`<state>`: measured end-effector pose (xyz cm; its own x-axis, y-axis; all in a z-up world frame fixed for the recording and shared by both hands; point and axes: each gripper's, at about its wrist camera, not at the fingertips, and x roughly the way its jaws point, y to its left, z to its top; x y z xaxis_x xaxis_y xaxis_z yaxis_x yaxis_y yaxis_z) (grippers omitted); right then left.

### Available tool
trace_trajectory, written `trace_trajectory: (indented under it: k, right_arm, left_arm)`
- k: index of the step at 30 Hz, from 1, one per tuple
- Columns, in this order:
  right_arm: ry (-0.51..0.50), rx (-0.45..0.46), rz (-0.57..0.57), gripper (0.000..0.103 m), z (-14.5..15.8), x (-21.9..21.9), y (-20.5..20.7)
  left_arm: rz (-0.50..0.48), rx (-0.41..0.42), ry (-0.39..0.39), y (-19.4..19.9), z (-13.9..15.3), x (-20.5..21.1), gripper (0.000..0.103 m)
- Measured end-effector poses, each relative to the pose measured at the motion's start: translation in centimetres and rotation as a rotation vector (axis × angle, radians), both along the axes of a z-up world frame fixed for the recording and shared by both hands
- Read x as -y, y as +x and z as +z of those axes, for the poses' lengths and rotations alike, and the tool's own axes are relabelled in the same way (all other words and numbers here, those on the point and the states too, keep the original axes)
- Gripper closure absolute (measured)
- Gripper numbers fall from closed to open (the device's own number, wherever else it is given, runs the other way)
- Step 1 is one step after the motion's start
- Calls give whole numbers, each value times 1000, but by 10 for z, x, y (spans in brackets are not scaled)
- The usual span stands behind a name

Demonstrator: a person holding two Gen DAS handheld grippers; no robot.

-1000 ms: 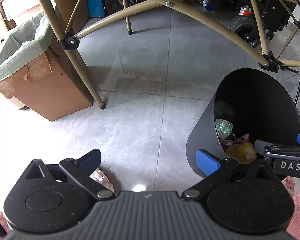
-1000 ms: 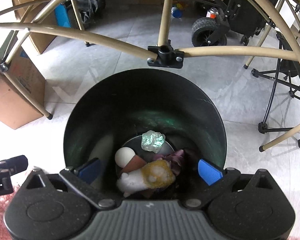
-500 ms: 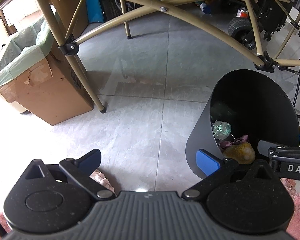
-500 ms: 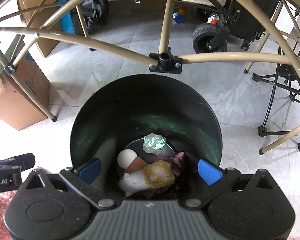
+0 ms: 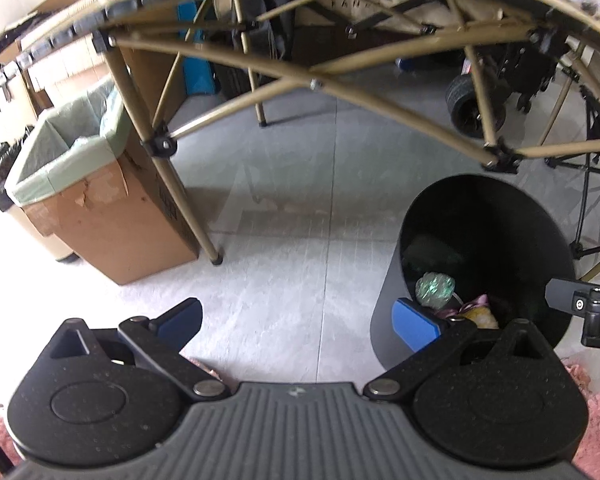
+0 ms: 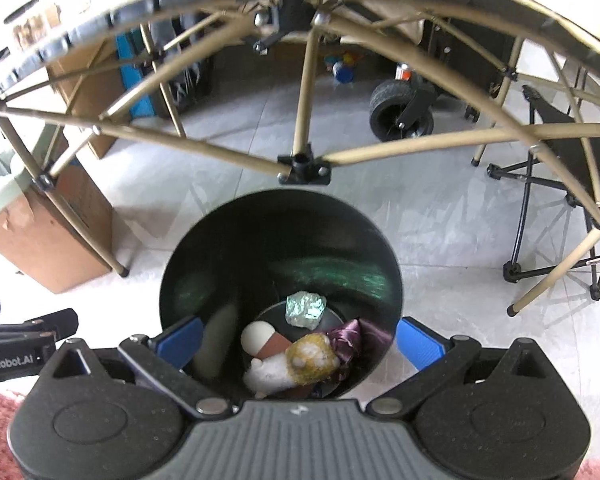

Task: Collect trash
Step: 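Raise both tools from the bin back up over the table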

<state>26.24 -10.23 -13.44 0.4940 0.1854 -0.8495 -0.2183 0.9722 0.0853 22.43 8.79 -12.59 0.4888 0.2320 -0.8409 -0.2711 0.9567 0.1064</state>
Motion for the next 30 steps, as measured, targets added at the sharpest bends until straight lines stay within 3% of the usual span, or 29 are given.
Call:
trace_trajectory:
  k: [17, 30]
  right_arm:
    - [126, 291, -97, 0, 109, 82, -34]
    - [174, 458, -131, 0, 162, 101, 3]
  left_arm:
    - [-102, 297, 37, -13, 93, 39, 0]
    - [-88, 449, 52, 18, 156, 51, 0]
